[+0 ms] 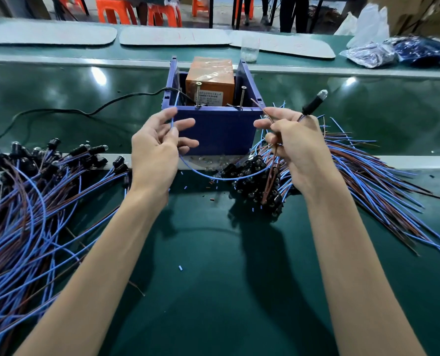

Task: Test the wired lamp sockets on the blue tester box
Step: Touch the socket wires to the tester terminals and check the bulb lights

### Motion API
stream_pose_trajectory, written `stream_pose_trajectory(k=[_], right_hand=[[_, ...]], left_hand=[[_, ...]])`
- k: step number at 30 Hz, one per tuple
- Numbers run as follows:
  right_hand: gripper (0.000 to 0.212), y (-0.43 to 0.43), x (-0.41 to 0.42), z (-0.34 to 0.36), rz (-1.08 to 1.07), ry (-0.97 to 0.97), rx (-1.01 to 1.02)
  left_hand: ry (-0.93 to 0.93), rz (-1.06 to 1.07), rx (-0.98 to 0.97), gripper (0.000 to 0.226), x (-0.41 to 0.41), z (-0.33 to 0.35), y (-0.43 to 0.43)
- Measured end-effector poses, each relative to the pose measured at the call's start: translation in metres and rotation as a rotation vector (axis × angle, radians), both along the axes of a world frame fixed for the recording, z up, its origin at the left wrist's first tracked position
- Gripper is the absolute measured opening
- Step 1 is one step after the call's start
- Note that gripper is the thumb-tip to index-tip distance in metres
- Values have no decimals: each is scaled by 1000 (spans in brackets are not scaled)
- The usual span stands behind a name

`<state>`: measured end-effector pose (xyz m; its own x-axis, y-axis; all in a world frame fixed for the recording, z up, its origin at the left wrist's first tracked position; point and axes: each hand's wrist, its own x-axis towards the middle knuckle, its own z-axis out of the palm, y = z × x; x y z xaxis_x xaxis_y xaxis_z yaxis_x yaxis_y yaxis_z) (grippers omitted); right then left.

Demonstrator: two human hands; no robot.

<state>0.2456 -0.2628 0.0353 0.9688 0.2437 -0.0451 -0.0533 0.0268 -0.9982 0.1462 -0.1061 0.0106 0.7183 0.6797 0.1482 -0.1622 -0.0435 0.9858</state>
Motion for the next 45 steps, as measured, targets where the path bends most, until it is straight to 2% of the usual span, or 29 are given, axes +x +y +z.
stream_pose_trajectory(k=[6, 11, 19, 29, 45], right_hand=[[34, -2, 0, -1, 32, -16, 18], [32, -1, 1, -4, 39, -23, 14], [32, -3, 1, -4, 60, -9, 32], [36, -3, -1, -3, 103, 4, 21], [33, -2, -3, 1, 84, 61, 42]], left_hand=[[-11, 49, -41, 17, -1, 0, 1], [-23, 44, -64, 25, -1, 0, 3], [27, 39, -9, 22, 0, -1, 2], [38, -35, -80, 26, 1, -1, 3], [53, 35, -124, 35, 3, -1, 5]])
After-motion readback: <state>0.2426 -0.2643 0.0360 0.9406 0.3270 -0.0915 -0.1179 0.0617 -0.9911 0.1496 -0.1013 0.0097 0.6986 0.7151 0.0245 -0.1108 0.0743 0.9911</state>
